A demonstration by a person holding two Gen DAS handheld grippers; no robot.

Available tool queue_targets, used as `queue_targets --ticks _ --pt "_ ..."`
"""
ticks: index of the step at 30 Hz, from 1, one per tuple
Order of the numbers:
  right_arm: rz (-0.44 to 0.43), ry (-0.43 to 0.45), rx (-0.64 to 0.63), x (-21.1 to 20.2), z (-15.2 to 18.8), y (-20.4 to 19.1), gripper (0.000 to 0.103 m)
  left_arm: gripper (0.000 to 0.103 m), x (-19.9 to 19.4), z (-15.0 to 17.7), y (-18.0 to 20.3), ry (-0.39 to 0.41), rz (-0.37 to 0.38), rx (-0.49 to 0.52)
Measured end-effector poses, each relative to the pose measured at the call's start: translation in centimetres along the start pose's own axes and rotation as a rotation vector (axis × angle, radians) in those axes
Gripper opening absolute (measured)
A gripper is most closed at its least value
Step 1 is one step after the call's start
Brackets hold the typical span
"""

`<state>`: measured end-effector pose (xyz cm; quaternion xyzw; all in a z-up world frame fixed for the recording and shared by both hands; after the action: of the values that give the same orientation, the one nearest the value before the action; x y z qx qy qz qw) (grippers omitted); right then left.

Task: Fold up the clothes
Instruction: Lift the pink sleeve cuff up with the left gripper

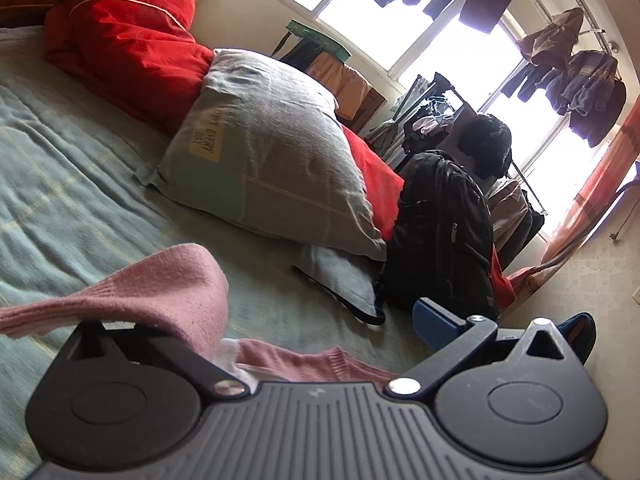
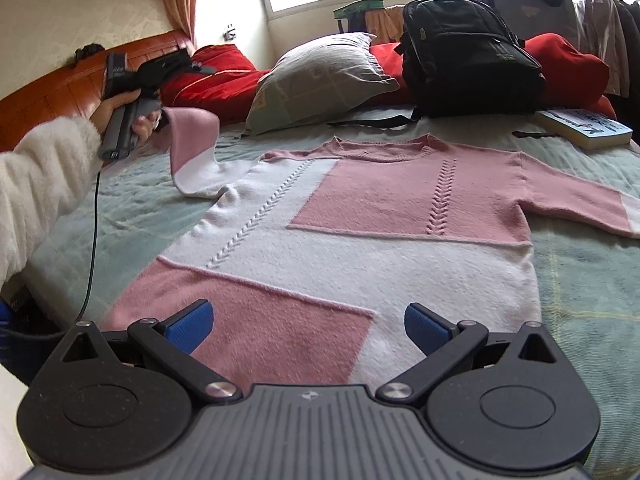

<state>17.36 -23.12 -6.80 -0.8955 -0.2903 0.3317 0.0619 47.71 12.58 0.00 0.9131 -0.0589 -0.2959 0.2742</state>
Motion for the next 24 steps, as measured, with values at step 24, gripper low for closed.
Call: queue_targets --ticks 24 --pt "-0.012 0.039 0.044 -5.2 2.1 5.0 0.103 0.102 1.8 2.8 10.2 -0.045 0.014 -0.004"
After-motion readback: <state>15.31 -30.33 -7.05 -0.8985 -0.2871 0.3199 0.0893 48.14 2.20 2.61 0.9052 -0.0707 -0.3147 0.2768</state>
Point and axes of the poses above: each gripper's, at about its wrist camera, not at the fingertips, and x roughly the way its jaws point, y to its right, z to its underside, the point moved 9 cm from there along x, roughly the way its jaws point, and after that the axes turned 8 degrees about -z, right-handed, at the moved point
